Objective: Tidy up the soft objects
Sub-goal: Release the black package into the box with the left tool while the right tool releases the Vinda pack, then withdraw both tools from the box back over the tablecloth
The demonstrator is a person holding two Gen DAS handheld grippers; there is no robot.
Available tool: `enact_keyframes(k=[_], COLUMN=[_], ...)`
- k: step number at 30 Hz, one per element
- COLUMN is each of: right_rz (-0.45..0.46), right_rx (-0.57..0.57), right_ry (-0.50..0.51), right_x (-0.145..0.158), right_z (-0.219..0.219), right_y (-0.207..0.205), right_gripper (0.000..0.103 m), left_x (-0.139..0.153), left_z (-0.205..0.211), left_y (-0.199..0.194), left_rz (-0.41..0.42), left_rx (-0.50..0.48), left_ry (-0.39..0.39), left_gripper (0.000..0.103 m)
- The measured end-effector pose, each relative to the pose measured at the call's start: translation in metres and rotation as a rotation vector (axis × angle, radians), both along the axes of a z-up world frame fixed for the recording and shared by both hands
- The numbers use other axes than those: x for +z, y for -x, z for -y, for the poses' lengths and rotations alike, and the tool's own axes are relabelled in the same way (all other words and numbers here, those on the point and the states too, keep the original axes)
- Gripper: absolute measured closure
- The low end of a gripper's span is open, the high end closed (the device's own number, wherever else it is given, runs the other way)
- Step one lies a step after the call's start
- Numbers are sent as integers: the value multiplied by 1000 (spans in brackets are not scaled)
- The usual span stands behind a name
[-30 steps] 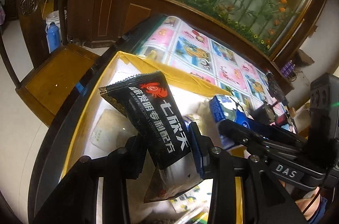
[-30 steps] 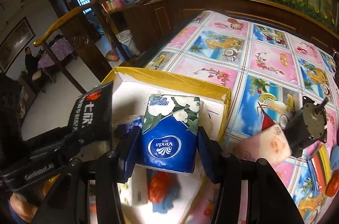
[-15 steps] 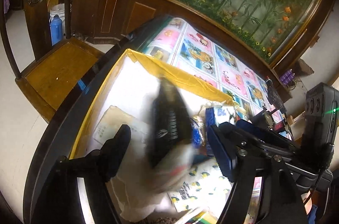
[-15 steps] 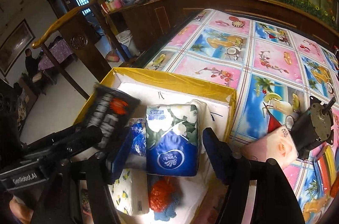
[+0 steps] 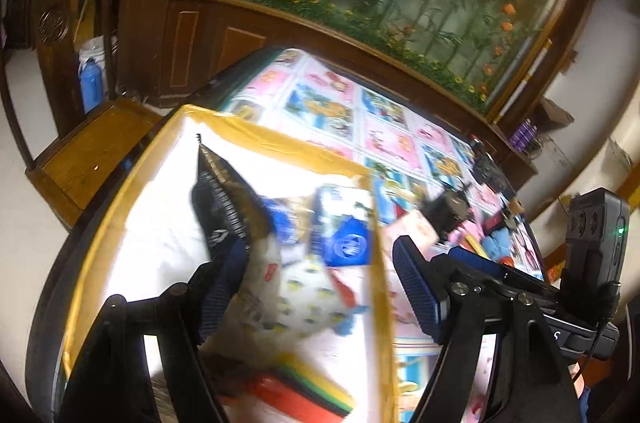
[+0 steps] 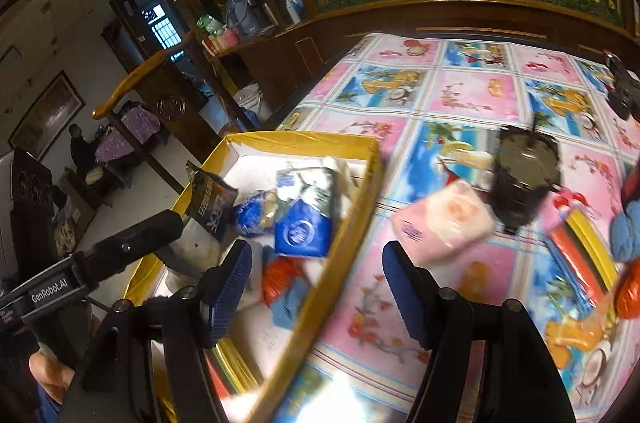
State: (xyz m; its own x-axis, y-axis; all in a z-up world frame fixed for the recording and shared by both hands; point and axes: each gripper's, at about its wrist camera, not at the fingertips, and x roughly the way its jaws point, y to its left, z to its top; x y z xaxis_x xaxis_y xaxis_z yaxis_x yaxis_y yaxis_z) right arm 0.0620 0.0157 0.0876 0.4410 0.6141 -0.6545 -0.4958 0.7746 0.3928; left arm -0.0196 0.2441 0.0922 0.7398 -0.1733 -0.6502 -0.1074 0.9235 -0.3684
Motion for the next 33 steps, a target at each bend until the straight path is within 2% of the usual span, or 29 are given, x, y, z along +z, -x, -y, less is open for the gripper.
enact_keyframes(k=[5,8,11,16,18,23,26,28,31,32,33], right_rz=[37,72,59,-18,-37,-102,-138,-156,-185,-191,-196], right_rx=[-60,-157,-243,-386,-421,-463,-487,-506,-538,-546,-555], right_ry=[-21,-33,-88,-146,-165,-221,-215,-196,-153,-144,-131], right_x=[2,3,-2,-8,-8,-14,-18,-21,-27,-28,-30], right_z=[63,108,157,213,226,247,254,256,262,264,265], right_y=[5,0,-9,-29,-32,-39,-42,-43,-45,-46,-46], right_gripper=[30,28,27,27,27,26,26,26,26,26,26], left_x=[5,3,-4,-24,-34,-55,-67,-68,-67,-66,-66], left_z=[51,82,108,145,160,179,177,178,184,187,189], left_y=[-8,-18,-38,-83,-103,-136,-142,-138,-128,-124,-119], left_rz=[-18,-33,-65,-136,-163,-219,-255,-239,-211,-205,-196], left_rx=[-88,-124,-144,-181,-206,-180,-173,-150,-161,-149,-133], left_ry=[-45,-78,-111,-164,-208,-313,-285,-300,-280,-274,-261], left_gripper=[27,26,21,21,21,21,21,21,21,23,30])
